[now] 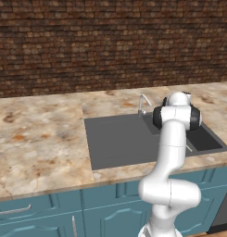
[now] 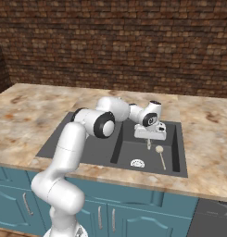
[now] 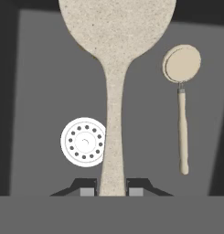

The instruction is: Pick up the dish brush and dish brush from the sink, and place them back in the cabinet, and close the cabinet door.

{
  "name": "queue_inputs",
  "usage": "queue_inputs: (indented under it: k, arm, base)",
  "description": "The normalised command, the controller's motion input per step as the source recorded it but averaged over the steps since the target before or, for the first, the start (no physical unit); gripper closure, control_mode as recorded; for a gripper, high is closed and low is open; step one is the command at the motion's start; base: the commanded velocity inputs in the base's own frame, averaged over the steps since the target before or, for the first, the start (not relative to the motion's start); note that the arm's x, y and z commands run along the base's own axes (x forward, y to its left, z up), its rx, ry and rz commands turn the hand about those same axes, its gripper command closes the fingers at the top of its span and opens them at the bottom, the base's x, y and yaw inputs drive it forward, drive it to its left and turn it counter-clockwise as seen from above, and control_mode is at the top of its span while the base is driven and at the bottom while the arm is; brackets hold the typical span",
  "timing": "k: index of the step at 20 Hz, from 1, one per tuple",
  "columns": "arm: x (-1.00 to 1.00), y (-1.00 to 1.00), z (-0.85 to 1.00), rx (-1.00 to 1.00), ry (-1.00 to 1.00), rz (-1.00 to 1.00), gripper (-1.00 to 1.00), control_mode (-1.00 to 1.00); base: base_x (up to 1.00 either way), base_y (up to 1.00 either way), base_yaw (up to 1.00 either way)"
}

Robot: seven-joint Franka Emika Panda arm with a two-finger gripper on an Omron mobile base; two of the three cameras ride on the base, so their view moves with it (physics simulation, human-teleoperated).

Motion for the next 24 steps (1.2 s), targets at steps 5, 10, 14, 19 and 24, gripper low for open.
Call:
queue_inputs:
  k: [5, 10, 14, 19, 24]
  arm:
    - [-0.12, 0.00, 0.36, 0.00, 0.00, -0.07, 1.00, -1.00]
    - [-0.23, 0.00, 0.40, 0.00, -0.03, -0.05, 1.00, -1.00]
    - [-0.35, 0.06, 0.44, 0.00, -0.06, 0.00, 1.00, -1.00]
    - [-0.36, 0.15, 0.40, 0.00, -0.06, 0.00, 1.00, -1.00]
    - [-0.37, 0.23, 0.35, 0.00, -0.06, 0.00, 1.00, -1.00]
  base:
    - [0.00, 0.00, 0.00]
    - [0.00, 0.00, 0.00]
    - [0.00, 0.00, 0.00]
    - [0.00, 0.00, 0.00]
    - [0.00, 0.00, 0.00]
